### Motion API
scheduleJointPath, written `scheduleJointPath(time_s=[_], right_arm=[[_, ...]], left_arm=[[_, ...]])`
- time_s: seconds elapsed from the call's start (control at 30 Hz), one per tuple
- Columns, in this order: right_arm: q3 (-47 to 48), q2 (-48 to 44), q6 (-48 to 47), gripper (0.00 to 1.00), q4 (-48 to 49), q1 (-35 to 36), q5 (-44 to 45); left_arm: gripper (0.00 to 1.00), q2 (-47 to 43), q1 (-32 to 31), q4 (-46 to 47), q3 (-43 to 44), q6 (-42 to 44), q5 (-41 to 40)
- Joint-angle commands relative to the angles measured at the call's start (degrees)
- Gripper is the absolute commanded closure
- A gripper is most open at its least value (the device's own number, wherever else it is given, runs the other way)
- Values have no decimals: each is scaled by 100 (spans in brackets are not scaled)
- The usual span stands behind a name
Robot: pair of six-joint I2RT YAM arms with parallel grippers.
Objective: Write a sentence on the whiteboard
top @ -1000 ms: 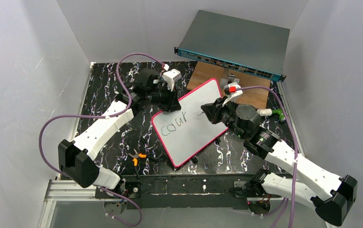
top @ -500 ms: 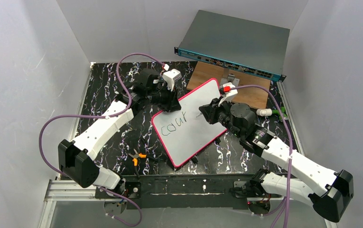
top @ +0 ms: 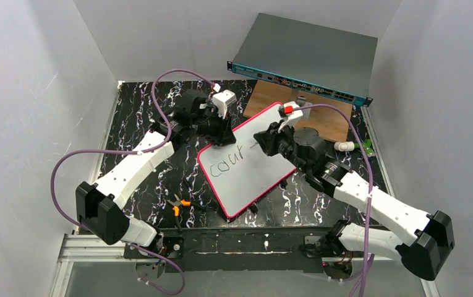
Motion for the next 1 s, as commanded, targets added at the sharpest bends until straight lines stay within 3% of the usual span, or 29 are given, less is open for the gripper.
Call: scheduleJointPath(time_s=[0.0,0.97], right_arm=[[375,90,-74,99,474,-87,-61],[568,658,119,99,530,-119,-607]], left_arm=[[100,-352,18,100,12,251,-56],[100,-362,19,162,-6,287,-52]])
